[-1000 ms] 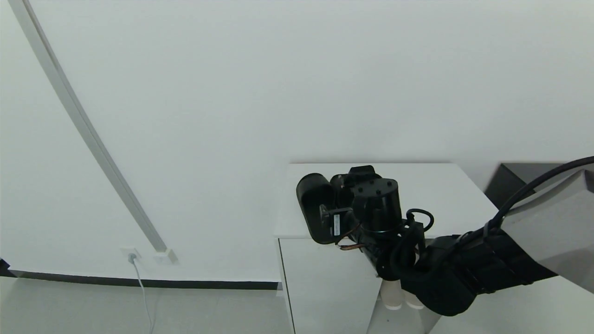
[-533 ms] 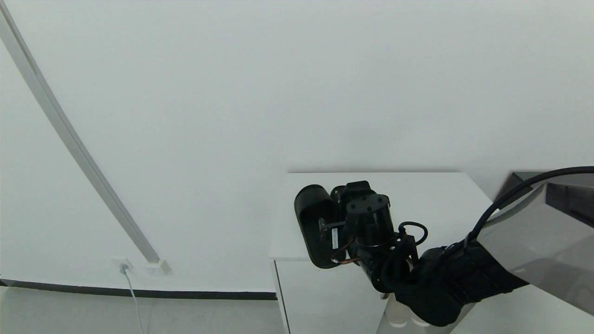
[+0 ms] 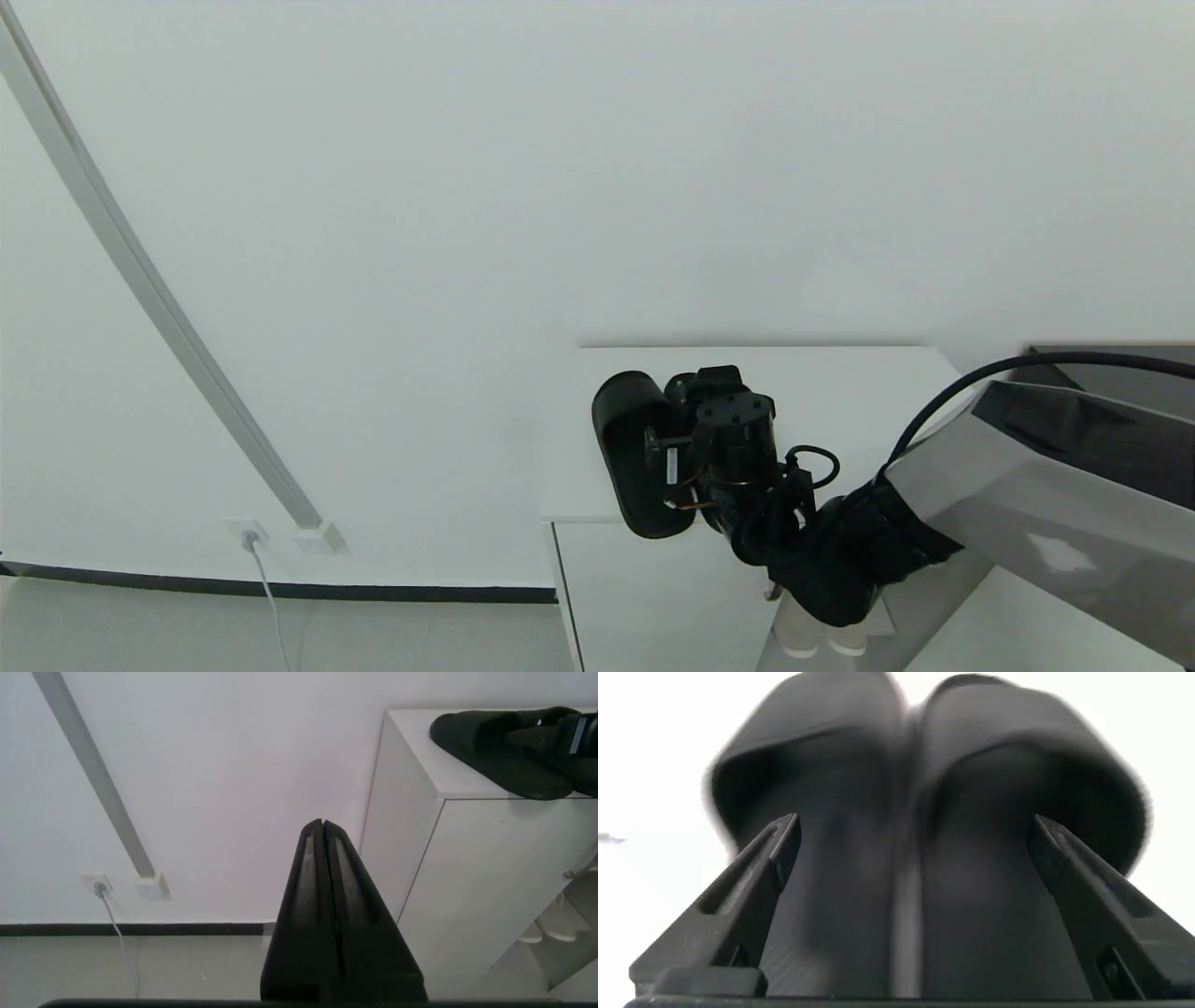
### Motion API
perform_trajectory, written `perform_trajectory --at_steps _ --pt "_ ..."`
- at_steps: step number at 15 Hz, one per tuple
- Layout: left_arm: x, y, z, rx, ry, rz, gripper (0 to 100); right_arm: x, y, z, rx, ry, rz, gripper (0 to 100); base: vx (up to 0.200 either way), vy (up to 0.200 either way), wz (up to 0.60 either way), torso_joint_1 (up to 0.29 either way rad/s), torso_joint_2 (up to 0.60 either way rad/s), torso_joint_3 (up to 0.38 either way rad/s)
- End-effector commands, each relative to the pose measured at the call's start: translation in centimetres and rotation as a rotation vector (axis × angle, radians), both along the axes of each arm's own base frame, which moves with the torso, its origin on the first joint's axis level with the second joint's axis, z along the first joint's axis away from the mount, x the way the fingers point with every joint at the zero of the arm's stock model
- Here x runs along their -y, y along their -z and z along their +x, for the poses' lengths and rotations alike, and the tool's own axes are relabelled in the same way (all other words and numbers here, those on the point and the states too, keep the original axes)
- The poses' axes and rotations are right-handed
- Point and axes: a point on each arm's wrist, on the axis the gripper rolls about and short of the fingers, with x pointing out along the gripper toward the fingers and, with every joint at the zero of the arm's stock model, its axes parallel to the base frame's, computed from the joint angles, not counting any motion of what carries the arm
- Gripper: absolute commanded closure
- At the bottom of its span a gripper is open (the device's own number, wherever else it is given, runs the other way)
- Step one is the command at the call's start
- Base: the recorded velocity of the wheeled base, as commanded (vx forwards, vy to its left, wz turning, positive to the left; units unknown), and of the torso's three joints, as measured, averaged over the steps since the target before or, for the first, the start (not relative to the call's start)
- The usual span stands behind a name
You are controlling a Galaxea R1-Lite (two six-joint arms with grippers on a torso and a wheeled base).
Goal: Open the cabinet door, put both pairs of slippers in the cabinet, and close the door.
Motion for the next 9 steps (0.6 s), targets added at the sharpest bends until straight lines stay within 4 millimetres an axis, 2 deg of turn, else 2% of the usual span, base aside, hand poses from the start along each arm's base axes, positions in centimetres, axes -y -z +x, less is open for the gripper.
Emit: perform_trajectory --at_steps 1,4,9 --pt "0.0 0.0 0.0 0.000 -0.002 -0.001 100 -0.1 0.6 1.5 0.005 0.018 -0.006 0 0.000 0.000 0.00 0.000 0.00 0.000" --pt "0.0 0.0 0.0 0.000 -0.002 -0.001 100 -0.6 0.3 2.9 0.011 0.010 -0.021 0 0.000 0.000 0.00 0.000 0.00 0.000" --pt "0.0 0.0 0.0 0.000 -0.001 -0.001 100 -1.2 0.5 3.7 0.002 -0.025 -0.018 0 0.000 0.000 0.00 0.000 0.00 0.000"
